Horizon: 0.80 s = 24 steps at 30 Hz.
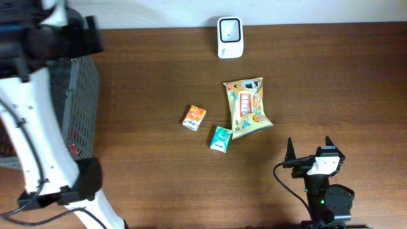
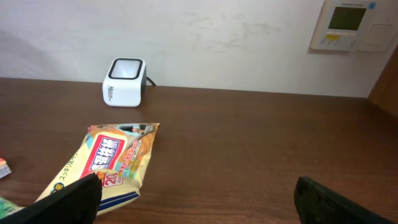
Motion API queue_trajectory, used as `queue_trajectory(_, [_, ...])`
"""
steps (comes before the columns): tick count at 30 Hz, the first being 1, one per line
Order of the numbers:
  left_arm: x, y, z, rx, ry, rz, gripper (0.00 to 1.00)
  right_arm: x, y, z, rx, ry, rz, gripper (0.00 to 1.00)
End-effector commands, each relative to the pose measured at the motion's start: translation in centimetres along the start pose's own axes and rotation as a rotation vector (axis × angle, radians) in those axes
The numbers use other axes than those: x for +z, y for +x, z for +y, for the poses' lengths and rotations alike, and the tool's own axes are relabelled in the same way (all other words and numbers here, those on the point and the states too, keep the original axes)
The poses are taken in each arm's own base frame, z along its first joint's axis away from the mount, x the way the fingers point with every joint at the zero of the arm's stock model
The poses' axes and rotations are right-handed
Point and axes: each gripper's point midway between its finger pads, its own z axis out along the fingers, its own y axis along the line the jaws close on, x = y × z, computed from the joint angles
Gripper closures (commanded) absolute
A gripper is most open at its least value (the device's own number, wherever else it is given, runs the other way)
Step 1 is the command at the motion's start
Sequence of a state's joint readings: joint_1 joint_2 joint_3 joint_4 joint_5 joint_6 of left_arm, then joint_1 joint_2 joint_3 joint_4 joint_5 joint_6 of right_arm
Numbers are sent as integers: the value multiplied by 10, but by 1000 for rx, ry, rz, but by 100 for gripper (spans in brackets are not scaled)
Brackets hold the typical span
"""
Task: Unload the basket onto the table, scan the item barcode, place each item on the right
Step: 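Reach into the basket and grasp the red snack bag with left gripper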
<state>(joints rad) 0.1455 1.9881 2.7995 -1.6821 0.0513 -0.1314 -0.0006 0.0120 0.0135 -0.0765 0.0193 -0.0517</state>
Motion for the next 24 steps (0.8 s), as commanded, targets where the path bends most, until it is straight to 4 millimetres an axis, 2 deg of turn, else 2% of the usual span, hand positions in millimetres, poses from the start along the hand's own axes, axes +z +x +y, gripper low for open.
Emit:
queue_trajectory(1, [-2,-3,67,-167,-100,-3,1,0,4,-3,8,18,7,1])
queue_trajectory(5, [6,9,109,-248,-173,49,1,0,4,-3,8,18,7,2])
queue_trajectory(8, [20,35,156,-418,-344,135,1,0,4,-3,8,18,7,2])
queue_trajectory(10, [35,49,181,-491,-439,178,1,0,4,-3,8,18,7,2])
queue_trajectory(12, [52,57,191,-513,-448,206,1,0,4,-3,8,18,7,2])
queue_trajectory(15, [89,71,210,-572,-483,225,1,0,4,-3,8,18,7,1])
queue_trajectory(18, [120,97,223,-616,-507,274,1,0,4,-3,8,18,7,1])
queue_trajectory(22, [138,141,244,-719,-646,338,1,0,4,-3,8,18,7,2])
queue_trajectory(24, [146,161,254,-712,-716,364,1,0,4,-3,8,18,7,2])
